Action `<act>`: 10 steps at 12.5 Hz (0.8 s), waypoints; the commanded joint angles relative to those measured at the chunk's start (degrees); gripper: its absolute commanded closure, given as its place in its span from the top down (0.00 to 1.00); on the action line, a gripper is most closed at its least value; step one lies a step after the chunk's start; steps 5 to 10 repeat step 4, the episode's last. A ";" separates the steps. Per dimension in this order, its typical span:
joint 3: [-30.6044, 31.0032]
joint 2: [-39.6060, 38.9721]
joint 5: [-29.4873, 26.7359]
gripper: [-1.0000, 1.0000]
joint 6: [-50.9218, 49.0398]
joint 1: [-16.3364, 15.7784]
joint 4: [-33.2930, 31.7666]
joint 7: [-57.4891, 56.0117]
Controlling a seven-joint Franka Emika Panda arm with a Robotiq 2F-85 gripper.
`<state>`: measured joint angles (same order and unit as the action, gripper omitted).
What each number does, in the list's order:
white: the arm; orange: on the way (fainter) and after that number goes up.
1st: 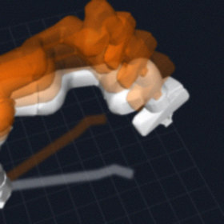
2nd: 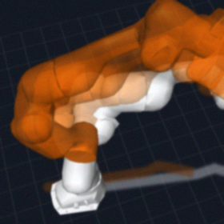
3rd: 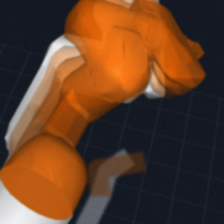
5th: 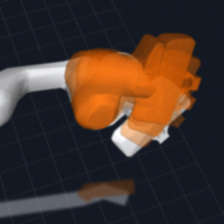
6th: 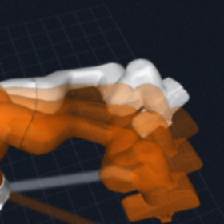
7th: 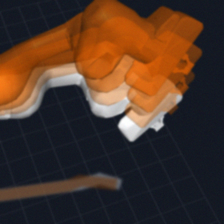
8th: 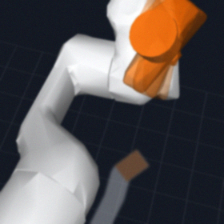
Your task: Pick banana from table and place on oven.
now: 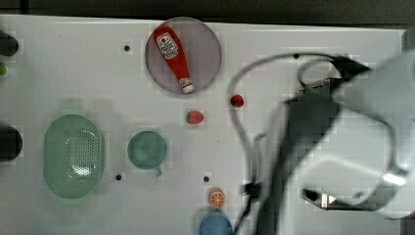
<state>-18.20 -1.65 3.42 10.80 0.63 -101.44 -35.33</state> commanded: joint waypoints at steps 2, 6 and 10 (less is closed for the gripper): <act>8.36 4.52 -0.79 1.00 -0.27 -3.59 0.88 31.65; 10.49 7.40 -0.83 1.00 -6.53 -3.63 -0.41 41.11; 10.49 7.40 -0.83 1.00 -6.53 -3.63 -0.41 41.11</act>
